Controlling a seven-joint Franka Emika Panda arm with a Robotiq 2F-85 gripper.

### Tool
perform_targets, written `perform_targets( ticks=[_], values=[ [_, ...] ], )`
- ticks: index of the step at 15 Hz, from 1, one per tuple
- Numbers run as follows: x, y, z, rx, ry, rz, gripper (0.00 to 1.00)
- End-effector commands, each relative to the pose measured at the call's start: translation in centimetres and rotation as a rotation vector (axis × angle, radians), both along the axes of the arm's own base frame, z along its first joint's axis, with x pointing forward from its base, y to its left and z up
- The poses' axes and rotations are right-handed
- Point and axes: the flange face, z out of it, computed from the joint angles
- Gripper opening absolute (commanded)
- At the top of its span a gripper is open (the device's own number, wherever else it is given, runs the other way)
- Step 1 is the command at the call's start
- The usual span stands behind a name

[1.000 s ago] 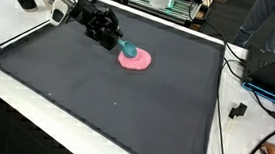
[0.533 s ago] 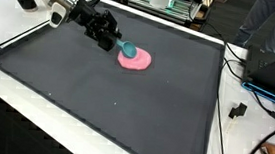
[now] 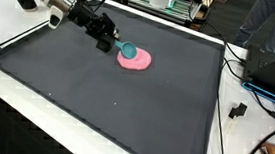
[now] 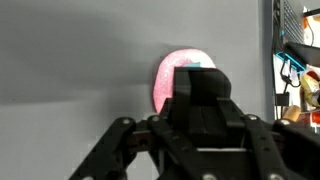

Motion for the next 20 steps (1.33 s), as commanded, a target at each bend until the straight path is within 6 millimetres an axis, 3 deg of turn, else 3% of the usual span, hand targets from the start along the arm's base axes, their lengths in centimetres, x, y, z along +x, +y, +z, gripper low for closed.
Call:
perform_targets(
  ticks=[1, 10, 20],
  values=[
    [0.3, -1.1, -4.2, -0.088, 0.024, -0.100, 0.25],
    [0.6, -0.7, -3.7, -0.052, -0.009, -0.066, 0.25],
    [0.5, 0.5, -0.3, -0.076, -0.020, -0.016, 0.25]
  ],
)
